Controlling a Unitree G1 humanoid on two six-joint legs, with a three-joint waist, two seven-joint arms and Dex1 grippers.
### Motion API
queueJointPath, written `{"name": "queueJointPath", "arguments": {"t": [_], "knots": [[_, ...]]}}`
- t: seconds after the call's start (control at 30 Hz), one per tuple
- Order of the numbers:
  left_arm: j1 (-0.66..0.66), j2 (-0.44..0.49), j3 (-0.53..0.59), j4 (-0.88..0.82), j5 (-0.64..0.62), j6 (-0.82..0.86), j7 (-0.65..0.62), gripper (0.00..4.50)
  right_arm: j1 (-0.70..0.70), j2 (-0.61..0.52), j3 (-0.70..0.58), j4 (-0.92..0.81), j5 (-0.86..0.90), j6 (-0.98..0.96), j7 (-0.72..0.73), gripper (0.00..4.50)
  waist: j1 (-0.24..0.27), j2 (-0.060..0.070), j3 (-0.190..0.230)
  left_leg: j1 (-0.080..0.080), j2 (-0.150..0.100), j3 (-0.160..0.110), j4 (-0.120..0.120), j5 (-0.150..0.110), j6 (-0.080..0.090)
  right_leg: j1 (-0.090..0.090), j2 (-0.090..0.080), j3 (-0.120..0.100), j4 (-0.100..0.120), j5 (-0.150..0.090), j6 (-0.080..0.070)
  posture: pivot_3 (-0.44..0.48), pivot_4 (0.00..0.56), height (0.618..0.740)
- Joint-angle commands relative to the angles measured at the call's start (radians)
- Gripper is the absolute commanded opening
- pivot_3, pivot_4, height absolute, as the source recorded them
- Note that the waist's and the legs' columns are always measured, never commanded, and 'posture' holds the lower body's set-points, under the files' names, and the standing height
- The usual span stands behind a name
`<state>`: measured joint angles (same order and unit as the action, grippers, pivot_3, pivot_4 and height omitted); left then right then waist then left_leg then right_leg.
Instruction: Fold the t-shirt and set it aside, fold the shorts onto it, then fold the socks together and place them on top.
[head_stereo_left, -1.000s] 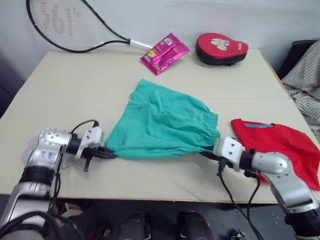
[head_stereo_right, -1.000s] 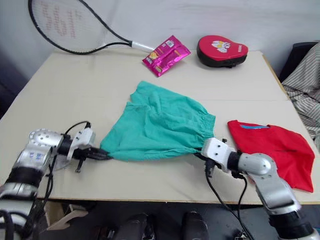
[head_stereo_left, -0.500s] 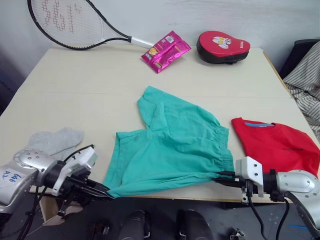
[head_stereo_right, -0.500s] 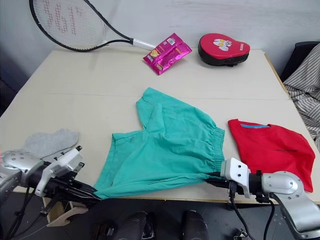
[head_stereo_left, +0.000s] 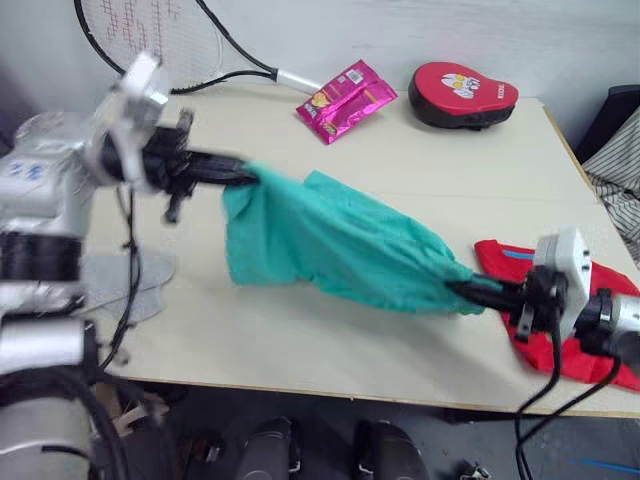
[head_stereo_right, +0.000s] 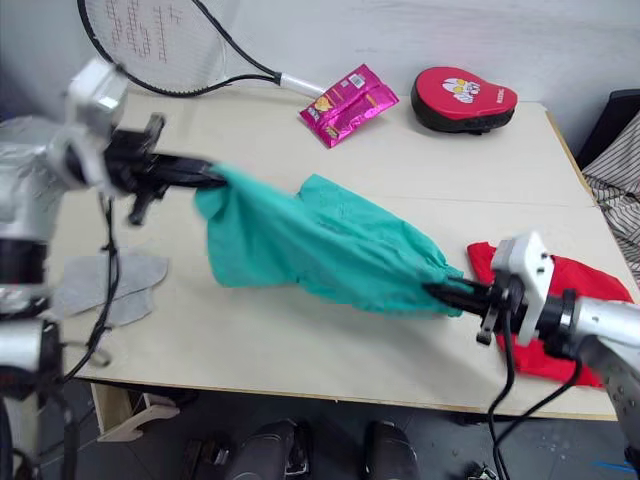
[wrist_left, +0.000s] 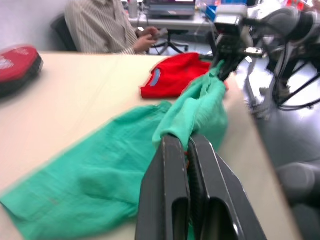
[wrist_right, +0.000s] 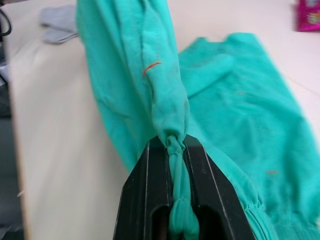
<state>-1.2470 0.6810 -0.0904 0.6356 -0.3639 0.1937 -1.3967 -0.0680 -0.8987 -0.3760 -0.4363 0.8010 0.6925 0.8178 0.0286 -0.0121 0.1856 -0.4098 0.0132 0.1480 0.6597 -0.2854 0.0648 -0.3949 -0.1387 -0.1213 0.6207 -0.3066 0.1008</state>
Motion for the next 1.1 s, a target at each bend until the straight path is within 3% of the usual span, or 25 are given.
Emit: {"name": "queueJointPath", "arguments": {"t": [0.03, 0.17, 0.27, 0.47, 0.6, 0.63, 0.8, 0.93, 0.97, 1.0, 1.03, 1.1], "knots": [[-0.130, -0.082, -0.047, 0.283, 0.185, -0.349, 0.094, 0.07, -0.044, 0.025, -0.005, 0.047, 0.008, 0.079, -0.103, 0.00, -0.003, 0.000, 0.000, 0.000, 0.000, 0.000, 0.001, 0.000, 0.001, 0.001, 0.000, 0.000, 0.000, 0.000, 0.000, 0.000, 0.150, 0.740], [-0.244, -0.234, -0.149, 0.581, 0.438, -0.548, 0.555, 0.07, -0.186, 0.110, 0.100, 0.166, -0.111, 0.121, -0.281, 0.00, -0.012, -0.004, 0.002, -0.004, 0.000, 0.002, 0.003, -0.002, 0.003, -0.001, 0.002, -0.004, 0.001, 0.002, 0.004, 0.000, 0.150, 0.740], [-0.242, -0.303, -0.155, 0.674, 0.513, -0.542, 0.776, 0.07, -0.261, 0.184, 0.168, 0.243, -0.224, 0.067, -0.371, 0.00, -0.021, -0.005, 0.003, -0.010, 0.000, 0.002, 0.004, -0.001, 0.005, -0.006, 0.001, -0.005, 0.001, 0.003, 0.005, 0.000, 0.150, 0.740], [-0.201, -0.352, -0.128, 0.725, 0.579, -0.482, 0.891, 0.07, -0.275, 0.305, 0.197, 0.293, -0.356, -0.001, -0.504, 0.00, -0.028, -0.006, 0.003, -0.017, -0.001, 0.003, 0.006, 0.001, 0.005, -0.016, 0.007, -0.008, 0.007, 0.003, 0.006, 0.000, 0.150, 0.740], [-0.192, -0.340, -0.087, 0.728, 0.585, -0.452, 0.937, 0.89, -0.254, 0.359, 0.163, 0.260, -0.389, -0.050, -0.548, 1.08, -0.031, -0.006, 0.003, -0.017, -0.001, 0.003, 0.007, 0.003, 0.006, -0.016, 0.007, -0.007, 0.007, 0.004, 0.009, 0.000, 0.150, 0.740], [-0.191, -0.331, -0.074, 0.726, 0.581, -0.457, 0.938, 1.28, -0.245, 0.353, 0.162, 0.252, -0.415, -0.081, -0.554, 1.52, -0.031, -0.006, 0.003, -0.017, -0.001, 0.003, 0.007, 0.003, 0.007, -0.016, 0.007, -0.007, 0.007, 0.005, 0.009, 0.000, 0.150, 0.740], [-0.194, -0.284, 0.022, 0.710, 0.528, -0.504, 0.868, 2.73, -0.192, 0.318, 0.115, 0.230, -0.498, -0.272, -0.528, 3.12, -0.030, -0.006, 0.003, -0.017, -0.001, 0.004, 0.007, 0.003, 0.007, -0.016, 0.006, -0.007, 0.007, 0.005, 0.009, 0.000, 0.150, 0.740], [-0.176, -0.240, 0.119, 0.681, 0.431, -0.549, 0.631, 3.91, -0.115, 0.227, 0.141, 0.162, -0.537, -0.436, -0.370, 4.42, -0.030, -0.006, 0.003, -0.017, -0.002, 0.004, 0.007, 0.003, 0.007, -0.016, 0.007, -0.007, 0.007, 0.005, 0.009, 0.000, 0.150, 0.740], [-0.162, -0.229, 0.138, 0.670, 0.404, -0.563, 0.532, 4.21, -0.104, 0.218, 0.148, 0.144, -0.522, -0.452, -0.330, 4.50, -0.032, -0.006, 0.003, -0.017, -0.002, 0.005, 0.007, 0.003, 0.007, -0.016, 0.007, -0.006, 0.007, 0.005, 0.009, 0.000, 0.150, 0.740], [-0.118, -0.203, 0.154, 0.635, 0.357, -0.583, 0.341, 4.44, -0.077, 0.199, 0.174, 0.089, -0.492, -0.450, -0.265, 4.50, -0.033, -0.006, 0.003, -0.016, -0.002, 0.006, 0.007, 0.003, 0.007, -0.015, 0.007, -0.006, 0.007, 0.005, 0.009, 0.000, 0.150, 0.740], [-0.086, -0.186, 0.165, 0.609, 0.325, -0.593, 0.206, 4.44, -0.057, 0.186, 0.190, 0.051, -0.471, -0.447, -0.219, 4.50, -0.035, -0.005, 0.003, -0.016, -0.002, 0.006, 0.007, 0.003, 0.007, -0.015, 0.008, -0.006, 0.007, 0.005, 0.009, 0.000, 0.150, 0.740], [0.013, -0.140, 0.130, 0.547, 0.332, -0.652, 0.066, 4.44, -0.016, 0.164, 0.240, -0.030, -0.455, -0.427, -0.157, 4.50, -0.047, -0.005, 0.003, -0.012, 0.000, 0.008, 0.006, 0.003, 0.006, -0.014, 0.009, -0.003, 0.008, 0.005, 0.009, 0.000, 0.150, 0.740]]}}
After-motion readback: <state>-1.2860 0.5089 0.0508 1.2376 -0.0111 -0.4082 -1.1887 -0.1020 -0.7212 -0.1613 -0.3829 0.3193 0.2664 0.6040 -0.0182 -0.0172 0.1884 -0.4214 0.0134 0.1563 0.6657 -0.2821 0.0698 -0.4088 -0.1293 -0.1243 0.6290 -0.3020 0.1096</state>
